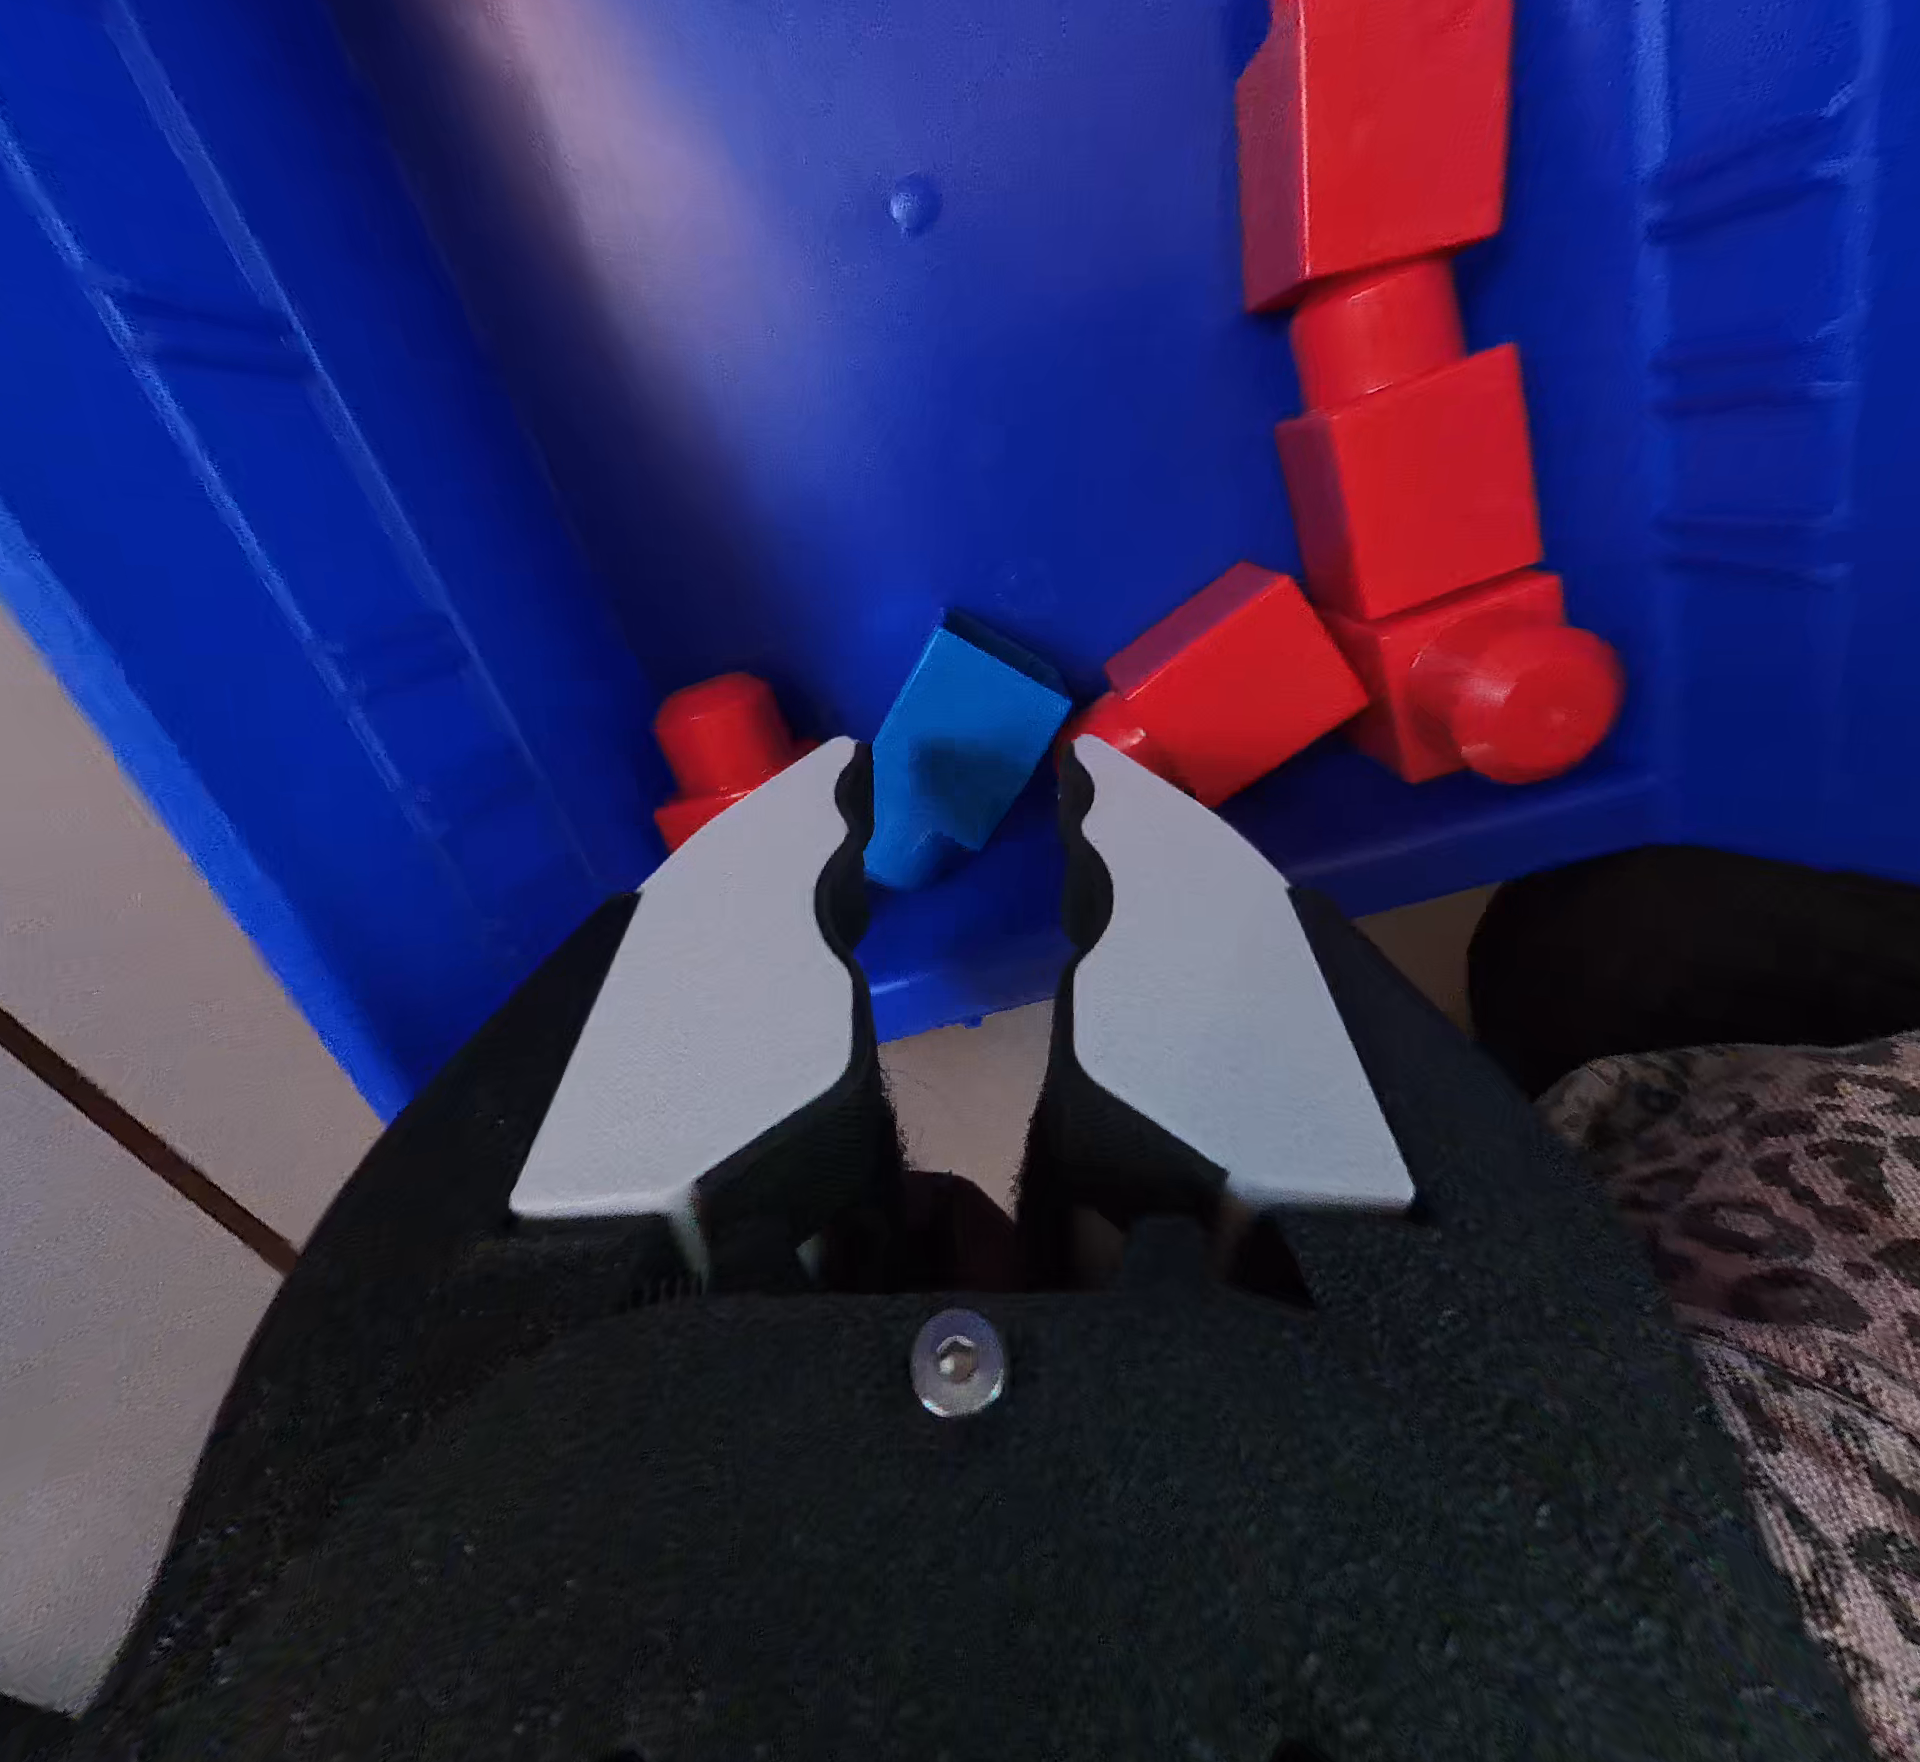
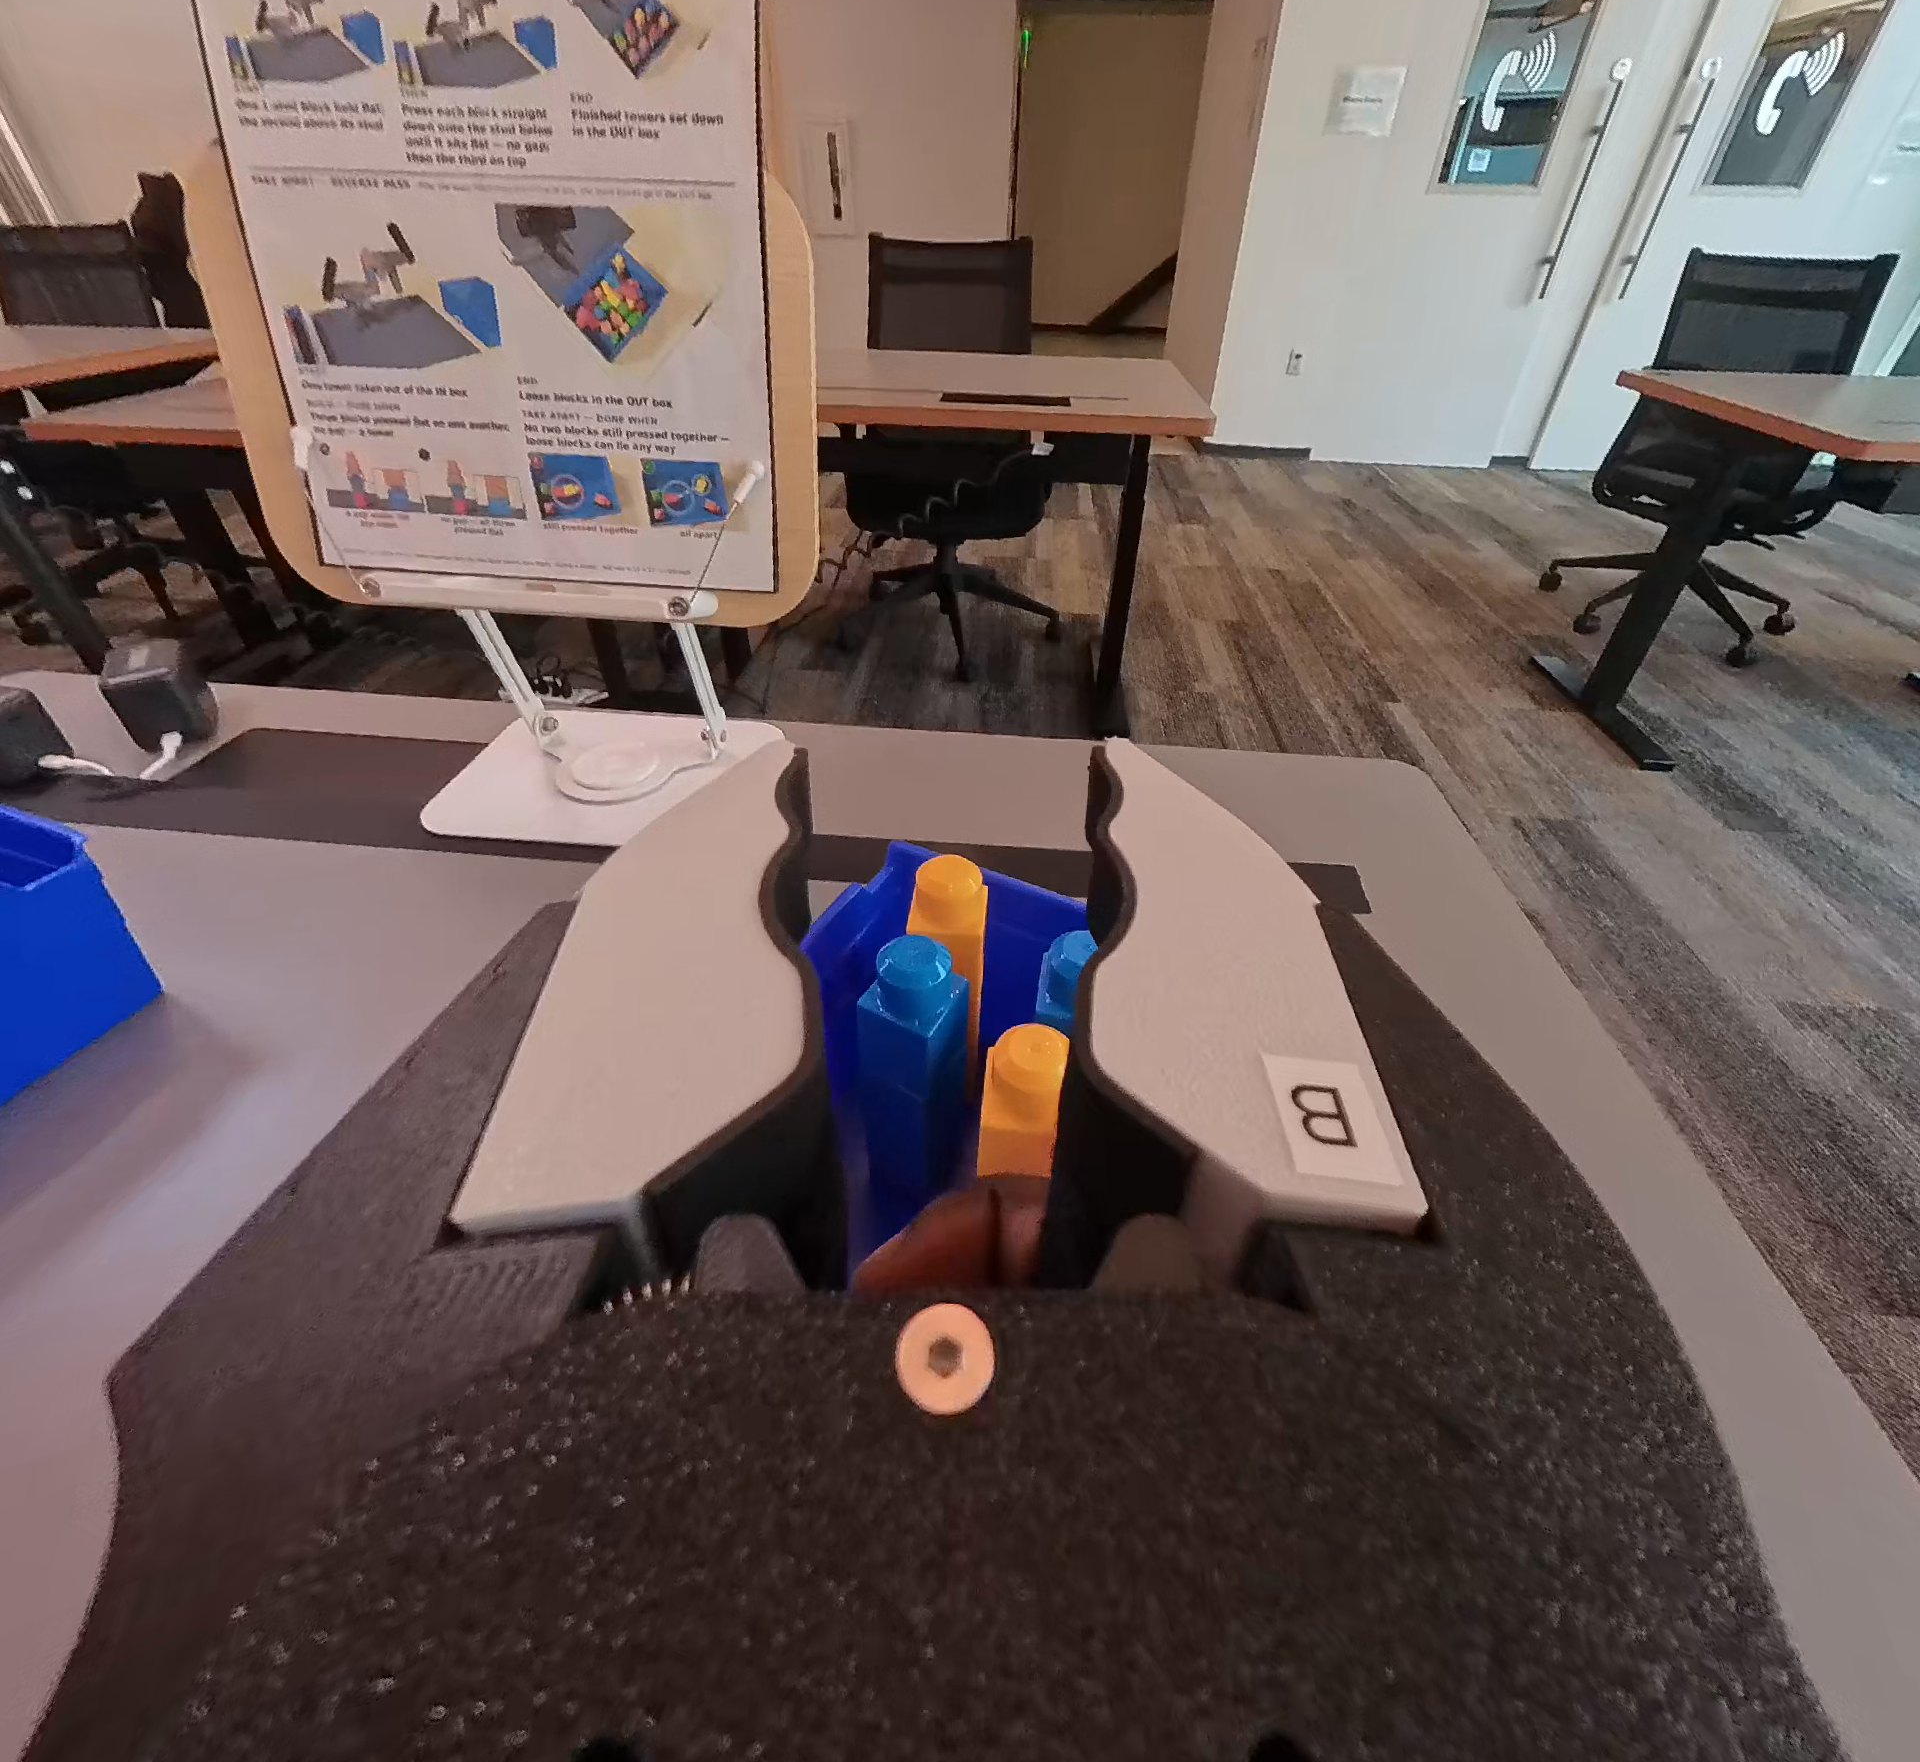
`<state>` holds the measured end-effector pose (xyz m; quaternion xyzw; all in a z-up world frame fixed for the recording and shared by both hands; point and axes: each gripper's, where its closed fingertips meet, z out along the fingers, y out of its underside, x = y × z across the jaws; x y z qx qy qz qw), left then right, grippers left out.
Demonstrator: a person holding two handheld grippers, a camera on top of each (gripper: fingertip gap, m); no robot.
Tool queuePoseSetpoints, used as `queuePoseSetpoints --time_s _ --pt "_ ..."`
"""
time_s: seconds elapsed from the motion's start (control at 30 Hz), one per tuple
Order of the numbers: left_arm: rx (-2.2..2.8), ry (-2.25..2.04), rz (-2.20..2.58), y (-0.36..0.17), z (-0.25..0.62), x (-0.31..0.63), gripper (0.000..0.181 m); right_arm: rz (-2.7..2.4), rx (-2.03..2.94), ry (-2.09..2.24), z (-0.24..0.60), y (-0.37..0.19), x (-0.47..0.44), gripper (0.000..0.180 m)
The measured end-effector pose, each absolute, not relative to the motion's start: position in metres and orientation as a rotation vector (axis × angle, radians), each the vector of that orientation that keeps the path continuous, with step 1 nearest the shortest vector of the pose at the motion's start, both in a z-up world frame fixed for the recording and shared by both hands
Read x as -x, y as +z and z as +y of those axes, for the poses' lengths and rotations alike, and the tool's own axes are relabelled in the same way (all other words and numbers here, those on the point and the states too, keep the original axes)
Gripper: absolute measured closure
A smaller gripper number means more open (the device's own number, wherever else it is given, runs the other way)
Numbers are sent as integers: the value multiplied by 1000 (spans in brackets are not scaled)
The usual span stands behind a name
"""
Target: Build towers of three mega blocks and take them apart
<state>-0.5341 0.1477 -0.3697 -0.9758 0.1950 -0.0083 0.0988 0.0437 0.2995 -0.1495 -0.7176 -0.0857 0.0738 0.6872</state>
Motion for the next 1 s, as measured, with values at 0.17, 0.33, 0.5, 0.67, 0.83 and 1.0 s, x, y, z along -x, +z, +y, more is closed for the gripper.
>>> queuePoseSetpoints --time_s 0.17,0.33,0.5,0.67,0.83,1.0 --pt "2869 -108 653 -386 158 526 143 -170 1545 218 293 -138 -45 133" --pt "2913 -61 773 -414 178 527 156 -181 1537 206 291 -136 -43 134" --pt "2740 68 727 -371 188 526 147 -191 1535 212 293 -136 -40 135" --pt "2886 14 622 -372 154 532 138 -207 1541 209 294 -137 -36 135" --pt "2995 -86 596 -404 145 542 141 -212 1527 222 293 -135 -35 136" --pt "2761 -63 730 -385 173 536 143 -214 1516 228 292 -133 -34 137"
